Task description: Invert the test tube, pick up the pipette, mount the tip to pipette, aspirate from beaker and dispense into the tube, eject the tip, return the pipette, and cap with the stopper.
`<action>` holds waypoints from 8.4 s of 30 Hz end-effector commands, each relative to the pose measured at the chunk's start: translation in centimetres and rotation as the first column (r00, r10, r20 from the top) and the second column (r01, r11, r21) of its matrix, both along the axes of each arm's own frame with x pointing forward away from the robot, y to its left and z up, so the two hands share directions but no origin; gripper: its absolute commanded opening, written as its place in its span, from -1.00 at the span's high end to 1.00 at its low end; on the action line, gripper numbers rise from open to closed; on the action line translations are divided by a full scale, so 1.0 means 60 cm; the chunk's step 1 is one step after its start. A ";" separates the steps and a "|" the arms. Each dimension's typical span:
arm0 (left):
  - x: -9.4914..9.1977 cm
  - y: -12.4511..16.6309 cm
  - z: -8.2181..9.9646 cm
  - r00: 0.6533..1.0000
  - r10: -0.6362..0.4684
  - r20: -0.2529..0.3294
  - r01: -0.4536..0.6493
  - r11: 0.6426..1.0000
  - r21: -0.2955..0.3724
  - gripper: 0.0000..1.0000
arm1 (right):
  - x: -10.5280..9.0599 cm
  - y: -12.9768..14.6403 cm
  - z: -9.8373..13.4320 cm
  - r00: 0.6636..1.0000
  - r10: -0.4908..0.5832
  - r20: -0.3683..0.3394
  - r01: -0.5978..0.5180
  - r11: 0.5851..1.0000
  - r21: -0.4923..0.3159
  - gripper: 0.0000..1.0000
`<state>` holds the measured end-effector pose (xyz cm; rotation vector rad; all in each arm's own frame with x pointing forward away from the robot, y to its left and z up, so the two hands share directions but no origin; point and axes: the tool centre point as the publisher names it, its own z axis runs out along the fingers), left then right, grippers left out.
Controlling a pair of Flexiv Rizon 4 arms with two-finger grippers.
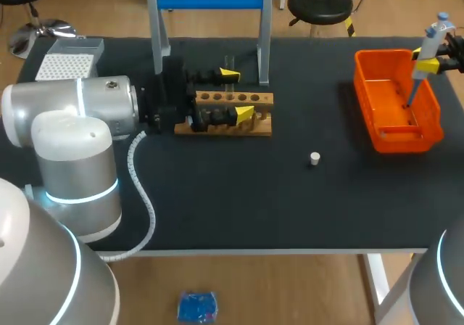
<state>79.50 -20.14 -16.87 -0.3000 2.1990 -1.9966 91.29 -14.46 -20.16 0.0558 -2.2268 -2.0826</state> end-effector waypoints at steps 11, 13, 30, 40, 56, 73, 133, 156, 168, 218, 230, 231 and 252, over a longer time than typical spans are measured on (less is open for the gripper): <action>-0.003 -0.004 -0.003 1.000 0.023 0.001 -0.023 1.000 -0.008 -1.00 | 0.001 0.000 0.001 1.000 0.003 0.000 -0.003 1.000 -0.003 1.00; -0.003 -0.004 -0.003 1.000 0.023 0.001 -0.023 1.000 -0.008 -1.00 | 0.001 0.000 0.001 1.000 0.003 0.000 -0.003 1.000 -0.003 1.00; -0.003 -0.004 -0.003 1.000 0.023 0.001 -0.023 1.000 -0.008 -1.00 | 0.001 0.000 0.001 1.000 0.003 0.000 -0.003 1.000 -0.003 1.00; -0.003 -0.004 -0.003 1.000 0.023 0.001 -0.023 1.000 -0.008 -1.00 | -0.042 0.098 0.023 0.996 0.091 0.023 -0.090 0.995 -0.043 1.00; -0.003 -0.004 -0.003 1.000 0.023 0.001 -0.023 1.000 -0.008 -1.00 | -0.105 0.272 0.030 0.995 0.099 0.025 -0.097 0.993 -0.066 1.00; -0.003 -0.004 -0.003 1.000 0.023 0.001 -0.023 1.000 -0.008 -1.00 | -0.161 0.378 0.013 0.997 0.053 0.058 -0.051 0.998 -0.030 1.00; -0.003 -0.004 -0.003 1.000 0.023 0.001 -0.023 1.000 -0.008 -1.00 | -0.192 0.622 -0.016 0.989 0.137 0.049 -0.139 0.989 0.053 1.00; -0.003 -0.004 -0.003 1.000 0.023 0.001 -0.023 1.000 -0.008 -1.00 | -0.192 0.633 -0.020 0.991 0.131 0.037 -0.133 0.989 0.068 1.00; -0.003 -0.004 -0.003 1.000 0.023 0.001 -0.023 1.000 -0.008 -0.27 | -0.194 0.637 -0.017 0.990 0.131 0.043 -0.134 0.988 0.072 1.00; -0.003 -0.004 -0.003 1.000 0.023 0.001 -0.023 1.000 -0.008 1.00 | -0.139 0.498 0.016 0.988 0.116 0.101 -0.115 0.993 -0.012 -1.00; -0.003 -0.004 -0.003 1.000 0.023 0.001 -0.023 1.000 -0.008 1.00 | 0.017 0.430 0.030 0.985 -0.061 0.163 0.077 0.993 -0.094 -1.00; -0.003 -0.004 -0.003 1.000 0.023 0.001 -0.023 1.000 -0.008 1.00 | 0.031 0.431 0.032 0.983 -0.073 0.167 0.091 0.991 -0.101 -1.00; -0.003 -0.004 -0.003 1.000 0.023 0.001 -0.023 1.000 -0.008 1.00 | 0.260 0.526 0.074 0.965 -0.168 0.203 0.205 0.962 -0.182 -1.00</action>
